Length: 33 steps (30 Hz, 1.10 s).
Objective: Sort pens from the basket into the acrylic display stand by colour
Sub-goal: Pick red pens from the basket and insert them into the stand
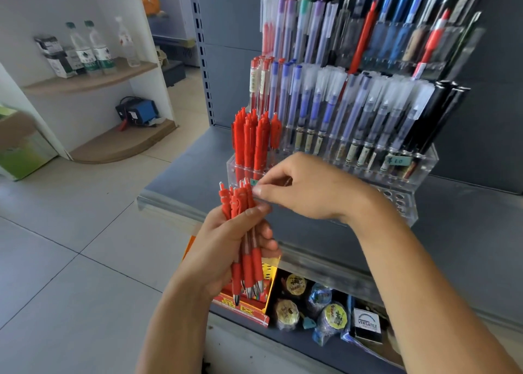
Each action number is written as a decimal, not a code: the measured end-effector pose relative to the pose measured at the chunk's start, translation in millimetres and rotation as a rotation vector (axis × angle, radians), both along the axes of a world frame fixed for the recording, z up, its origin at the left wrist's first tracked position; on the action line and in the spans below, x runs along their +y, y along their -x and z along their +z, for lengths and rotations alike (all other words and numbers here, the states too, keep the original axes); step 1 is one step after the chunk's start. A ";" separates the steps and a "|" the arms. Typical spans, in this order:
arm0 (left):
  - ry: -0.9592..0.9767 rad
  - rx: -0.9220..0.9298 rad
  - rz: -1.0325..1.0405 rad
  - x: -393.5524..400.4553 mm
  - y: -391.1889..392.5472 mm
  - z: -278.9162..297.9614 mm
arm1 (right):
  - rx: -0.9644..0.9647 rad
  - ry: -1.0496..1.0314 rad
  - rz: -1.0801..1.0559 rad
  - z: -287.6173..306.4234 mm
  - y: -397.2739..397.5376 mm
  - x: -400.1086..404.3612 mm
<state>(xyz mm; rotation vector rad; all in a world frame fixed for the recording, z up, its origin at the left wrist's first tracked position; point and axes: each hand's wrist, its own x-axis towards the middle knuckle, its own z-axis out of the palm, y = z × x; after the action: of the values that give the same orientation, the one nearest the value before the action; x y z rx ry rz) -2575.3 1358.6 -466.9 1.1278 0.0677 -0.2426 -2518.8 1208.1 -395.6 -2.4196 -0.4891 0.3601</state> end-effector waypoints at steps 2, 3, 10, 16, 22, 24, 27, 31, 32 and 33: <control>0.002 0.001 -0.084 1.3 1.9 1.0 | 0.077 -0.041 0.031 -4.6 1.5 -2.1; 0.000 -0.002 -0.113 1.6 2.4 1.8 | 0.088 -0.051 0.037 -5.4 2.4 -3.9; 0.034 -0.042 -0.167 -2.4 2.5 3.8 | 0.100 -0.220 0.011 -2.1 6.6 -18.5; -0.020 -0.024 -0.096 -14.4 -1.3 2.8 | 0.079 -0.263 -0.082 -4.3 0.8 -25.8; -0.016 -0.007 -0.074 -23.6 -2.9 4.9 | 0.104 -0.414 -0.170 3.4 -2.6 -33.7; -0.010 -0.001 -0.069 -25.2 -3.3 5.5 | 0.116 -0.458 -0.183 5.2 -3.8 -34.8; -0.010 0.000 -0.069 -25.3 -4.0 6.2 | 0.124 -0.473 -0.162 3.7 -3.1 -33.8; 0.002 0.001 -0.061 -25.1 -4.4 5.5 | 0.108 -0.512 -0.151 2.2 -3.2 -33.5; 0.002 -0.001 -0.057 -25.1 -4.6 5.2 | 0.101 -0.543 -0.159 2.7 -4.1 -33.9; 0.000 -0.001 -0.050 -25.2 -4.9 5.1 | 0.088 -0.584 -0.179 3.4 -5.1 -34.7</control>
<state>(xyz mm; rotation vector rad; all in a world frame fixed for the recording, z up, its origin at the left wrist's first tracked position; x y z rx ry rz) -2570.4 1333.4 -461.8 1.1303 0.0389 -0.2863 -2513.6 1173.4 -392.2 -1.8539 -0.2832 0.2063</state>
